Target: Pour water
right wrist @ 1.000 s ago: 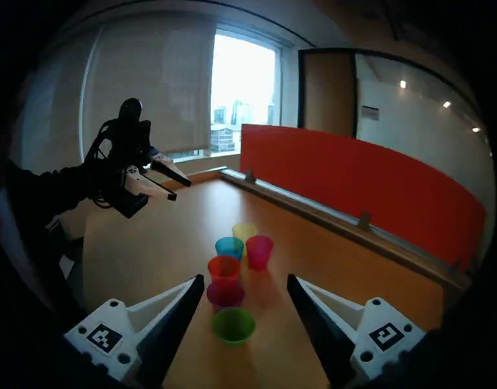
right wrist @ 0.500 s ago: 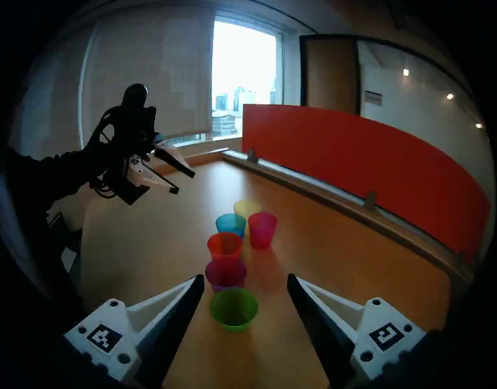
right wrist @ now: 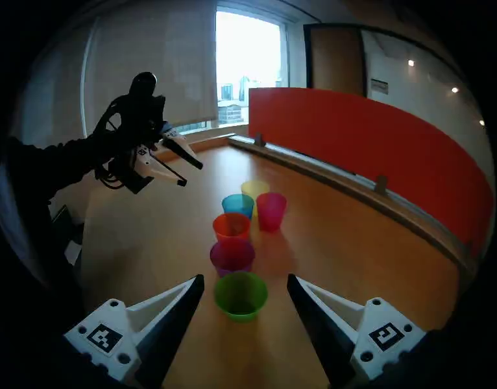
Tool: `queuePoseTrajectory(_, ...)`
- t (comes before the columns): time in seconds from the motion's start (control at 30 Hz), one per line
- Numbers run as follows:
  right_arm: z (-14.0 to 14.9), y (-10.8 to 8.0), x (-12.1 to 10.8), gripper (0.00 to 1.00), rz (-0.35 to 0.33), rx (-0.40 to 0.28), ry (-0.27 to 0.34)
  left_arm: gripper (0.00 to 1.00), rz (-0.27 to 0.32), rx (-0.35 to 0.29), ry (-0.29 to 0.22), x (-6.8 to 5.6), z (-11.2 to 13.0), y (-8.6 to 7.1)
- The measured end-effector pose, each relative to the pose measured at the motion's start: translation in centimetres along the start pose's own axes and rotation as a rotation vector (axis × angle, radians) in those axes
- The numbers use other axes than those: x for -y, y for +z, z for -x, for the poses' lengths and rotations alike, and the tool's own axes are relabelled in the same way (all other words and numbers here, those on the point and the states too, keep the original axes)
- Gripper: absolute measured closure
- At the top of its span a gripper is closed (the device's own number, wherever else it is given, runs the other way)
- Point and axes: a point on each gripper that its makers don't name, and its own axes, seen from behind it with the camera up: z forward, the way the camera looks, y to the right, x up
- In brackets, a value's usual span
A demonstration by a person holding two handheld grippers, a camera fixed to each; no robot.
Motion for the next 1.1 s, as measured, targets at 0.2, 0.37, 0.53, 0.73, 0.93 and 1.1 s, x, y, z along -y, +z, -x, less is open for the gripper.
queuePoseTrajectory(0.2,1.3,0.5,0.0,0.01,0.0,0.028,-0.025,0.13,0.001,0.018,0.004,0.3,0.9,0.6)
queuePoseTrajectory(0.37,2.4,1.0,-0.1,0.01,0.001,0.053,-0.035,0.13,-0.001,0.033,0.002,0.6,1.6,1.0)
queuePoseTrajectory(0.53,3.6,1.7,0.2,0.01,-0.011,0.08,-0.037,0.13,0.005,0.038,-0.002,0.7,2.0,1.4)
queuePoseTrajectory(0.73,5.1,2.4,0.4,0.01,-0.019,0.11,-0.045,0.13,0.005,0.046,-0.004,0.9,2.4,1.7)
queuePoseTrajectory(0.93,6.2,3.1,0.4,0.0,-0.028,0.132,-0.034,0.13,0.006,0.052,-0.004,1.1,2.7,1.9)
queuePoseTrajectory(1.1,6.8,3.6,0.4,0.0,-0.026,0.144,-0.042,0.13,0.009,0.059,0.004,1.1,2.9,2.2)
